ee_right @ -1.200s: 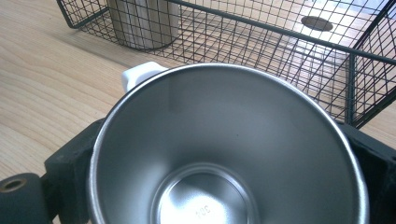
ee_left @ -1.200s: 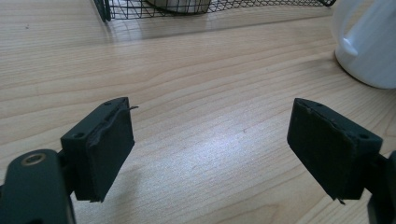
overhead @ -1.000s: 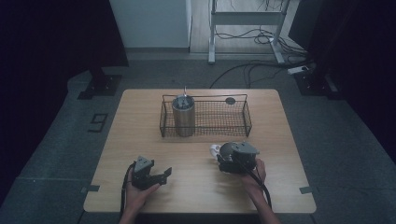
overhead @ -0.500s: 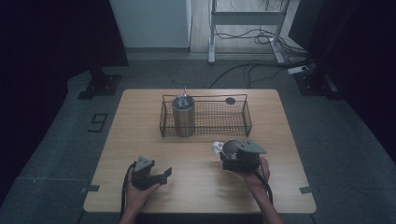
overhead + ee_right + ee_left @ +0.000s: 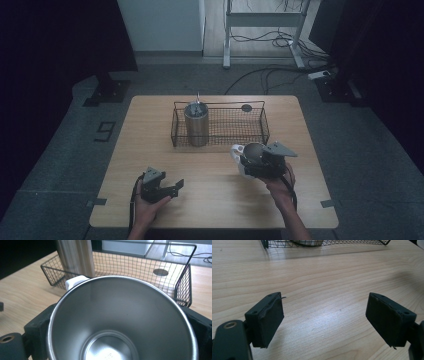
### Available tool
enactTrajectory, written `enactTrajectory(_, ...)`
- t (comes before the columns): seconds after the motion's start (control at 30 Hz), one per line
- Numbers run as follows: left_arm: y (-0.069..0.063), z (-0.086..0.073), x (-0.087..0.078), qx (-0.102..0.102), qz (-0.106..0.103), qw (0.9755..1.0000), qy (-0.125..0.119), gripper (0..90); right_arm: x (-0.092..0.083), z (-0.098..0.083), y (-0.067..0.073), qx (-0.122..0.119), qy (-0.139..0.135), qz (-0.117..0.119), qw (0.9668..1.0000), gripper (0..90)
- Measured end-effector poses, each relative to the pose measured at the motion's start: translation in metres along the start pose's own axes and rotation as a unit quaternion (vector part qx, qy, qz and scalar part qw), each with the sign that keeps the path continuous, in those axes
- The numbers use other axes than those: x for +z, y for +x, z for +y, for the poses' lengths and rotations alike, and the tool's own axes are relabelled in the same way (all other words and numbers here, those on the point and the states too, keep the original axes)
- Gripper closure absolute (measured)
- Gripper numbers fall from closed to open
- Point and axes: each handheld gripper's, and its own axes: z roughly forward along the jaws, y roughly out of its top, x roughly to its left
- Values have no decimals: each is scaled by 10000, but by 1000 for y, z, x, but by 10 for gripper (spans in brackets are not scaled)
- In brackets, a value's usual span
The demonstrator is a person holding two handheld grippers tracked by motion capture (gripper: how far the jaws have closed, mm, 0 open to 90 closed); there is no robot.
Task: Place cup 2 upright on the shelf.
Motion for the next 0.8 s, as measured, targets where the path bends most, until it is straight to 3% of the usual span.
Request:
enactTrajectory(0.33, 2, 0, -2, -63, -53, 10000, -36, 151, -5, 30, 1, 80, -74, 40, 9999, 58)
enactTrajectory(0.8, 3, 2, -6, -123, -101, 9998, -135, 151, 7, 58, 11, -23, -23, -3, 10000, 58)
